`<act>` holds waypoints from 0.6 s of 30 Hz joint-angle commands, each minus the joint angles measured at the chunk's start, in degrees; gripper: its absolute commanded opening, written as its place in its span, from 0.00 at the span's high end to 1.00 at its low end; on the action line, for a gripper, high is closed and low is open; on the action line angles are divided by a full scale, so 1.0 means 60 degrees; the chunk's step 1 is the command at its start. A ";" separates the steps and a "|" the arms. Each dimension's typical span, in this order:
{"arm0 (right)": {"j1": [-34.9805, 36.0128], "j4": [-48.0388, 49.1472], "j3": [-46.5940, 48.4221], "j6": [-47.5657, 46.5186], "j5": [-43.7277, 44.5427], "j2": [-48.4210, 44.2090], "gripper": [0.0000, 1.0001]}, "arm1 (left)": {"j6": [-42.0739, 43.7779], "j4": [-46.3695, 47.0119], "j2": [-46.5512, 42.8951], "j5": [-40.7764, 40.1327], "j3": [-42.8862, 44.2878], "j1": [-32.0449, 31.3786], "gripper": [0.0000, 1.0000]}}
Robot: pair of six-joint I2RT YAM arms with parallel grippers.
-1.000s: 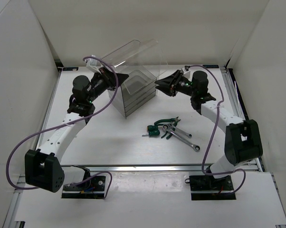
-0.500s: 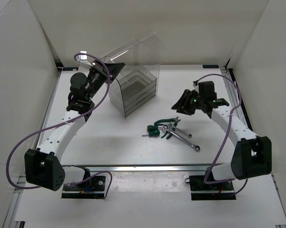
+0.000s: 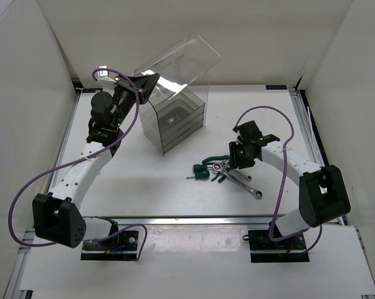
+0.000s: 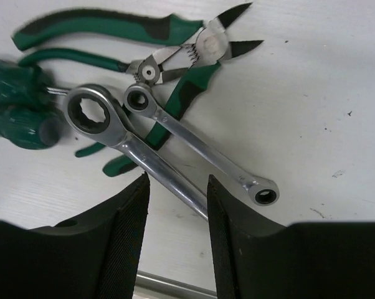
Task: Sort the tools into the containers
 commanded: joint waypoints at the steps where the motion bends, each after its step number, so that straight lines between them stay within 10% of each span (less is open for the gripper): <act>1: 0.0748 -0.0158 0.0236 -0.1098 0.1596 0.0203 0.54 | -0.1005 -0.0402 0.0148 -0.0595 0.0344 0.0160 0.90; 18: 0.1454 0.0457 0.0280 -0.1831 0.2890 0.1492 0.54 | -0.1241 -0.0520 0.0280 -0.0478 0.0607 0.0145 0.90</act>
